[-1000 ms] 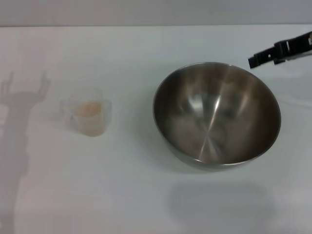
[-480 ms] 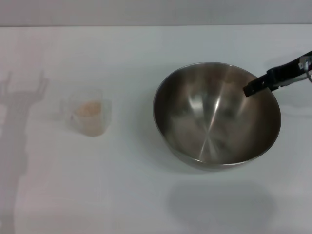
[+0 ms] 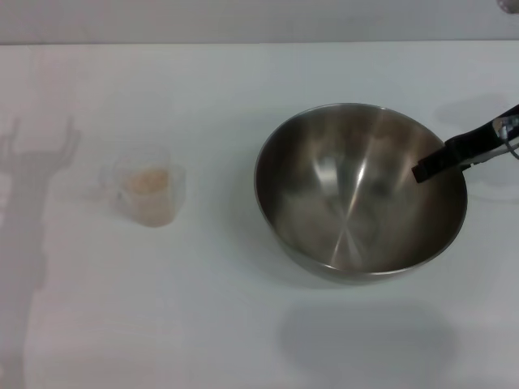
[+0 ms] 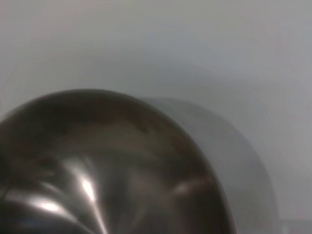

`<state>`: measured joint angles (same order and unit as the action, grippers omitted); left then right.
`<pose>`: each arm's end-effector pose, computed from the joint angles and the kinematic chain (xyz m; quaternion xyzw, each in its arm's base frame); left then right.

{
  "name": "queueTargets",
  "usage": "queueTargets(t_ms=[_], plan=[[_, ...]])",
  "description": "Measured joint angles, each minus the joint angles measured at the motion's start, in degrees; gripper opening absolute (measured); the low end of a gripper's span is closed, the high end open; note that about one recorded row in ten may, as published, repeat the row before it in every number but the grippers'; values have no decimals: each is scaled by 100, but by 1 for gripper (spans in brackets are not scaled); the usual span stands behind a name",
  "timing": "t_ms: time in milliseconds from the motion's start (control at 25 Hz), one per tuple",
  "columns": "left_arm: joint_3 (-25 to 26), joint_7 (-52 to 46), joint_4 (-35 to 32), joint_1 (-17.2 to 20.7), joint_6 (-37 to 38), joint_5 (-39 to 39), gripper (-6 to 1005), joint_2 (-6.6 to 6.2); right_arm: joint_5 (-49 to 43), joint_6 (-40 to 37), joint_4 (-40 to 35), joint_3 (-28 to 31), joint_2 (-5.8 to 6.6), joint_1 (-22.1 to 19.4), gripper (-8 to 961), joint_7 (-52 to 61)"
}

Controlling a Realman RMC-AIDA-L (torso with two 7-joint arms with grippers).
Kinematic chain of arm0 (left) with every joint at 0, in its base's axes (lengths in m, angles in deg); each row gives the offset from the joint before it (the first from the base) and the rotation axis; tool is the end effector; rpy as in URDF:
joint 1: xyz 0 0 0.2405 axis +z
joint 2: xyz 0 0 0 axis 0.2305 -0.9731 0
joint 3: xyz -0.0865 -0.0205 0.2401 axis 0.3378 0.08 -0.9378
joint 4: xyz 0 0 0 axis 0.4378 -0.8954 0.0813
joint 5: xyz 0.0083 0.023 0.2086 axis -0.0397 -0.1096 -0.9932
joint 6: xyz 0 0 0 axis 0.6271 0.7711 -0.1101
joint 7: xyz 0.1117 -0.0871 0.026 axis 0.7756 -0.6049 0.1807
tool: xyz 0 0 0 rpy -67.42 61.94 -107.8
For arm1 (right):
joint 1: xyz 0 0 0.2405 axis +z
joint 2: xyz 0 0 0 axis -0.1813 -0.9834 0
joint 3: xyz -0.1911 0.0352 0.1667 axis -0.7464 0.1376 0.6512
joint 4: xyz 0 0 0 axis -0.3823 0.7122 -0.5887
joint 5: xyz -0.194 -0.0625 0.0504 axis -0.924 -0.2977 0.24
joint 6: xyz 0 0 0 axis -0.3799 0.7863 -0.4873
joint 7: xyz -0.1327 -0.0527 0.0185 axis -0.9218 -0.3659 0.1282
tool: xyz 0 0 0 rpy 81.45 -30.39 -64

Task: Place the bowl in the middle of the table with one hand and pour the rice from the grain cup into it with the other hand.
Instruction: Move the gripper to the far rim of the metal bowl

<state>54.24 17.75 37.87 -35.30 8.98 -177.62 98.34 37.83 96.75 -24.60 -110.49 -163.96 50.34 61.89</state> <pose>-0.3044 0.3031 0.0347 -0.5667 -0.1234 -0.4120 0.7028 0.2329 0.3837 0.0462 -0.8223 0.5243 -0.1105 0.1919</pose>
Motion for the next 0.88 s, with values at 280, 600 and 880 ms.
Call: queueTargets(t_ms=[280, 600, 880], plan=[[8, 0, 0, 23, 19, 0, 832, 0, -129, -61, -260, 31, -136, -45, 668, -63], [35, -19, 0, 42, 35, 0, 831, 9, -148, -77, -202, 3, -143, -5, 363, -114], [35, -40, 0, 44, 35, 1, 831, 9, -147, -79, -164, -5, -152, -18, 159, -193]])
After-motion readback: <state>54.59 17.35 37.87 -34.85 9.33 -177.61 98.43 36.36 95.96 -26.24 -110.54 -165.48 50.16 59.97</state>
